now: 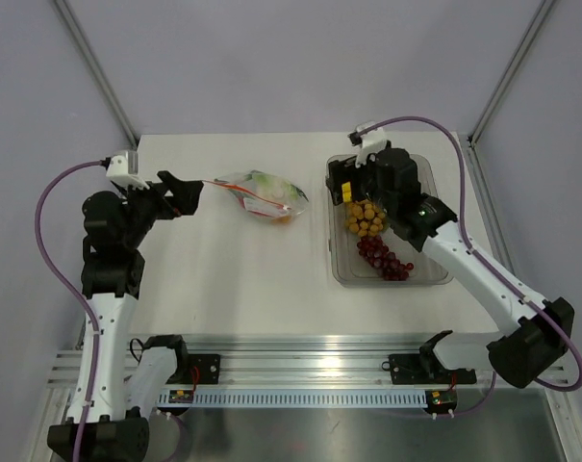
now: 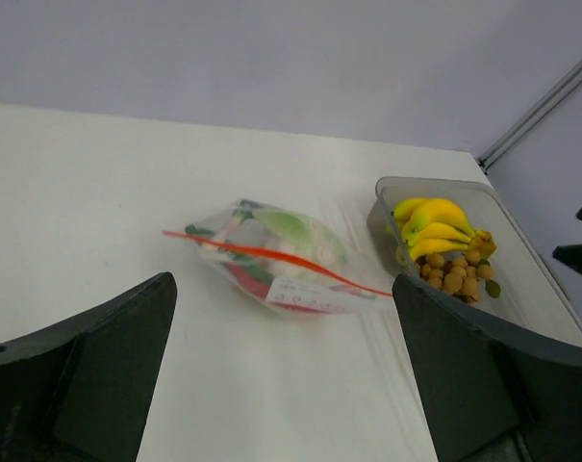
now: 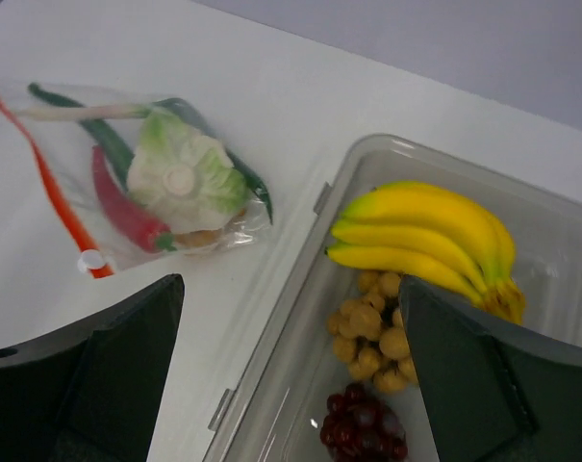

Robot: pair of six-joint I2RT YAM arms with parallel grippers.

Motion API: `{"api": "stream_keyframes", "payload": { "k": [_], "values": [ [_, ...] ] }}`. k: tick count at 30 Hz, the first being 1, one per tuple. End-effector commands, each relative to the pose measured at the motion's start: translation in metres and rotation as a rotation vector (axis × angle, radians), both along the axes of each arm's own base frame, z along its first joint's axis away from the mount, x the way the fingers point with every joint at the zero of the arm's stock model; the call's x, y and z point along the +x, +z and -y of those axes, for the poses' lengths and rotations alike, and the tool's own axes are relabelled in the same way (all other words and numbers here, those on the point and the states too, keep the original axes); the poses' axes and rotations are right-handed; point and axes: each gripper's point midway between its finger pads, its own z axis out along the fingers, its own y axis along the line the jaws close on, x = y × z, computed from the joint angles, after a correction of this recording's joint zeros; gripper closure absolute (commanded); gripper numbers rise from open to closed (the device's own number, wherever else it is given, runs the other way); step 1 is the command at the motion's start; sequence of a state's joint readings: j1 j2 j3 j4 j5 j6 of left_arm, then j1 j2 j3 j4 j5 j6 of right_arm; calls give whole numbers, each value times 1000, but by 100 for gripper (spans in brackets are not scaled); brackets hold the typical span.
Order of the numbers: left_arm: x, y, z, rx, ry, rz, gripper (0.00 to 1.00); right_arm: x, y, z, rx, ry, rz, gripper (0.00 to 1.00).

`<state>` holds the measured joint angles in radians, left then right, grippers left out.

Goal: Place the food in the zip-top bag and seal the zipper
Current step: Reset both arms

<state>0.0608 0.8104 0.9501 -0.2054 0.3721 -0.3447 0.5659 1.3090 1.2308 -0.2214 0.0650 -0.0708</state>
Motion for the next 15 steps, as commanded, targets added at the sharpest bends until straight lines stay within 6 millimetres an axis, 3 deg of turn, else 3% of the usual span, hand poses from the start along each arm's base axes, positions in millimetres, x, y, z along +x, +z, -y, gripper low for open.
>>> {"api": "stream_keyframes", "payload": {
  "k": [1, 3, 4, 6, 7, 15],
  "values": [
    [-18, -45, -5, -92, 81, -214, 1, -18, -1, 75, 75, -442, -109, 1],
    [-30, -68, -13, -63, 128, -325, 1, -33, -14, 96, 69, -529, -140, 0],
    [-35, -73, -16, -39, 136, -342, 1, -42, -7, 109, 101, -582, -121, 1],
    [-46, -80, -19, -9, 148, -363, 1, -55, -19, 122, 85, -621, -139, 1],
    [-50, -86, -19, -3, 149, -373, 1, -63, -16, 130, 99, -642, -126, 1],
    [-55, -92, -19, -16, 157, -366, 1, -112, -54, 175, 45, -773, -187, 0]
  ]
}}
